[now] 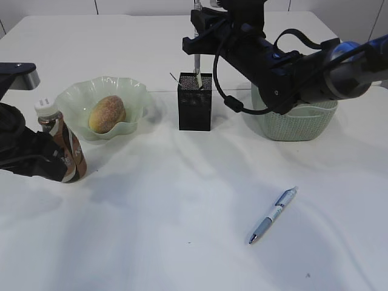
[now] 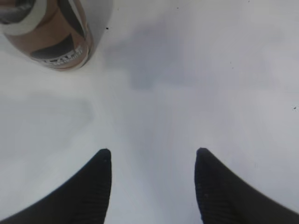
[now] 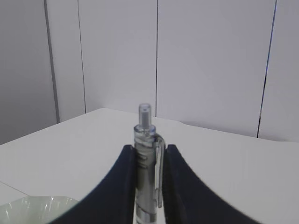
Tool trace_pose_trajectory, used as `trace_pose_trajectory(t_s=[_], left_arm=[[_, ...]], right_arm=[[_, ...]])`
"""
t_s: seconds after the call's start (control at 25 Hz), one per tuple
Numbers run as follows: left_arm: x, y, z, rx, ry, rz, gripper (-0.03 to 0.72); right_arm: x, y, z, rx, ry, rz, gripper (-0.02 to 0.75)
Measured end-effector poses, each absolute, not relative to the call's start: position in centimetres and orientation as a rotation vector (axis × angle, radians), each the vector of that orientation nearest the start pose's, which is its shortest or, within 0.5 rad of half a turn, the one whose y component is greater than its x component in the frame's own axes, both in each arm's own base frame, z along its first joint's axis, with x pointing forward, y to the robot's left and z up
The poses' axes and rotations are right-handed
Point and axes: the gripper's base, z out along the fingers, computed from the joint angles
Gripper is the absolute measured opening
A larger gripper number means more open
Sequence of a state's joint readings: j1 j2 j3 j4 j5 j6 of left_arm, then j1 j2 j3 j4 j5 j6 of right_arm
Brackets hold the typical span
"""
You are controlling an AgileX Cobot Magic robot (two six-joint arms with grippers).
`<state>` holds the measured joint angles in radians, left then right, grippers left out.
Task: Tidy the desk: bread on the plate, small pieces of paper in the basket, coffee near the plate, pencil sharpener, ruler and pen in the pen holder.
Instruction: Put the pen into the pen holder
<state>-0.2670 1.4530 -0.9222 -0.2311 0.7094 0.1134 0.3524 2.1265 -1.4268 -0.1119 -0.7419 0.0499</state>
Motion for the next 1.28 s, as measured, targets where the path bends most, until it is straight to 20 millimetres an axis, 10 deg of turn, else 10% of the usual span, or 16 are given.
trace_pose_trajectory(t_s=[0.64,1.28], left_arm=[[26.9,-8.7,24.0,0.308,2.657,-0.296,0.400],[27.0,-8.7,24.1,0.306,2.648,-0.295,0.400]], right_arm=[[46.2,17.6,22.4,-0.308,1.411,0.321,0.125],[47.5,18.0,17.4,-0.326,1.518,0.311,0.125]])
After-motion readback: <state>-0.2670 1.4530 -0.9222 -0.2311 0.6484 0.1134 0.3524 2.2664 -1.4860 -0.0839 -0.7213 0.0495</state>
